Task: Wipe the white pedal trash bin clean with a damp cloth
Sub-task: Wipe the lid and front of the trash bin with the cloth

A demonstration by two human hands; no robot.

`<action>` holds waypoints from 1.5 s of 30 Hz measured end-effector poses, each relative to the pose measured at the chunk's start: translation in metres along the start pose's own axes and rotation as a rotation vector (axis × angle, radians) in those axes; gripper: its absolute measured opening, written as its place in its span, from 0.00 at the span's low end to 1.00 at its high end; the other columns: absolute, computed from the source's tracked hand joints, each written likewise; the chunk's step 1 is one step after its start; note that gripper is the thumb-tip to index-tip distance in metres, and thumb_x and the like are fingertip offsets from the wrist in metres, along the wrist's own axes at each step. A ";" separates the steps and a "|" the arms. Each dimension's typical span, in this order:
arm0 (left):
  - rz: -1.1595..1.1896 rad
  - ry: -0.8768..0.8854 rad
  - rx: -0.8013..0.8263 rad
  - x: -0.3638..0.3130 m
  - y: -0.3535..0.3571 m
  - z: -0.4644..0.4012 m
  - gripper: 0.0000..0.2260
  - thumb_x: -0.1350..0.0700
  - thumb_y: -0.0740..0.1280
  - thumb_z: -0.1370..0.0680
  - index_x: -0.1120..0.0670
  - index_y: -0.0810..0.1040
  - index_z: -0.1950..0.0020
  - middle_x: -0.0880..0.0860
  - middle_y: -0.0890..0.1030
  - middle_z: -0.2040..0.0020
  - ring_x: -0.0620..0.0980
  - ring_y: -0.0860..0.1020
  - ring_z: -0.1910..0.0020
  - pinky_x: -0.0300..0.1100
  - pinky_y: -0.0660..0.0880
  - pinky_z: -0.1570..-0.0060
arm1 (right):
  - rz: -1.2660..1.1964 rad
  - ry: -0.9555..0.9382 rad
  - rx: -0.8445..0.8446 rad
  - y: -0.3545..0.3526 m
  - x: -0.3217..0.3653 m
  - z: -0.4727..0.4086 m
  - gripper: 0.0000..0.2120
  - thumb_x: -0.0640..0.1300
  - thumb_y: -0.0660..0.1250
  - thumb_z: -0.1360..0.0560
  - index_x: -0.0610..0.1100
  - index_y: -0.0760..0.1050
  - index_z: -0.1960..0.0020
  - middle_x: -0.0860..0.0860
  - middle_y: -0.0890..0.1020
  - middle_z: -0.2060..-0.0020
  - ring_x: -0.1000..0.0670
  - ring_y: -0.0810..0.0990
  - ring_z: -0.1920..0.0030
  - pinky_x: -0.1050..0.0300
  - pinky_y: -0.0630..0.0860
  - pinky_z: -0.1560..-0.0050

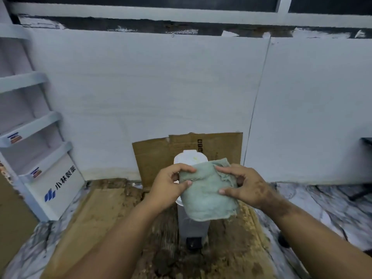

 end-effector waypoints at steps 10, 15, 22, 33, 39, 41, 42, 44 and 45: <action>-0.072 -0.226 0.048 0.066 0.017 -0.034 0.17 0.68 0.74 0.25 0.44 0.86 0.52 0.51 0.84 0.46 0.51 0.82 0.46 0.47 0.82 0.47 | -0.175 0.226 -0.057 0.011 -0.090 -0.016 0.29 0.29 0.78 0.35 0.41 0.79 0.36 0.50 0.81 0.39 0.52 0.83 0.42 0.54 0.81 0.43; -0.163 -0.271 0.072 0.084 0.025 -0.077 0.14 0.67 0.75 0.26 0.48 0.85 0.49 0.54 0.84 0.49 0.55 0.83 0.51 0.46 0.83 0.50 | -0.235 0.312 -0.048 0.002 -0.122 -0.052 0.30 0.29 0.78 0.35 0.40 0.77 0.34 0.47 0.83 0.41 0.50 0.84 0.43 0.49 0.81 0.41; -0.234 -0.241 0.094 0.117 0.032 -0.141 0.14 0.68 0.74 0.26 0.51 0.83 0.46 0.49 0.81 0.50 0.43 0.77 0.59 0.34 0.78 0.58 | -0.217 0.351 -0.115 -0.009 -0.169 -0.115 0.27 0.32 0.78 0.33 0.45 0.79 0.36 0.47 0.83 0.42 0.48 0.84 0.44 0.46 0.82 0.43; -0.690 -0.349 -0.124 0.200 0.006 -0.150 0.19 0.52 0.64 0.18 0.52 0.72 0.27 0.51 0.69 0.26 0.54 0.65 0.26 0.51 0.65 0.29 | 0.553 0.293 0.089 0.055 -0.186 -0.140 0.32 0.63 0.62 0.22 0.60 0.56 0.21 0.53 0.42 0.19 0.45 0.43 0.20 0.45 0.49 0.22; -0.644 -0.319 -0.066 0.211 0.005 -0.156 0.24 0.52 0.63 0.18 0.52 0.66 0.22 0.50 0.60 0.19 0.51 0.57 0.21 0.49 0.57 0.25 | 0.690 0.347 0.191 0.086 -0.202 -0.154 0.34 0.66 0.54 0.21 0.59 0.44 0.20 0.50 0.36 0.20 0.40 0.37 0.20 0.44 0.43 0.21; -0.687 -0.326 -0.024 0.215 0.006 -0.159 0.25 0.50 0.62 0.17 0.51 0.63 0.20 0.49 0.57 0.18 0.52 0.55 0.21 0.48 0.56 0.25 | 0.666 0.369 0.191 0.084 -0.206 -0.165 0.35 0.64 0.56 0.21 0.58 0.44 0.19 0.50 0.36 0.20 0.39 0.37 0.20 0.44 0.43 0.21; -0.706 -0.325 -0.007 0.217 0.007 -0.160 0.26 0.50 0.61 0.17 0.50 0.62 0.20 0.49 0.56 0.18 0.52 0.55 0.21 0.48 0.55 0.26 | 0.653 0.378 0.192 0.082 -0.208 -0.172 0.35 0.64 0.57 0.20 0.58 0.44 0.19 0.49 0.36 0.20 0.39 0.37 0.21 0.45 0.42 0.21; -0.710 -0.344 0.018 0.222 0.008 -0.160 0.26 0.48 0.58 0.17 0.46 0.58 0.18 0.48 0.53 0.17 0.52 0.55 0.21 0.49 0.56 0.27 | 0.647 0.377 0.189 0.078 -0.214 -0.195 0.36 0.62 0.58 0.20 0.56 0.45 0.19 0.47 0.37 0.20 0.38 0.38 0.21 0.45 0.41 0.22; -0.705 -0.363 0.030 0.225 0.009 -0.159 0.26 0.47 0.57 0.16 0.44 0.56 0.18 0.48 0.52 0.17 0.52 0.55 0.21 0.49 0.56 0.27 | 0.665 0.364 0.200 0.077 -0.220 -0.211 0.36 0.63 0.58 0.20 0.55 0.45 0.19 0.46 0.39 0.20 0.37 0.39 0.21 0.45 0.41 0.22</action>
Point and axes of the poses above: each hand's wrist, its own z-axis away from the middle knuckle, its own y-axis out of the palm, x = y × z, the point moved 6 cm from there along -z, towards the middle knuckle
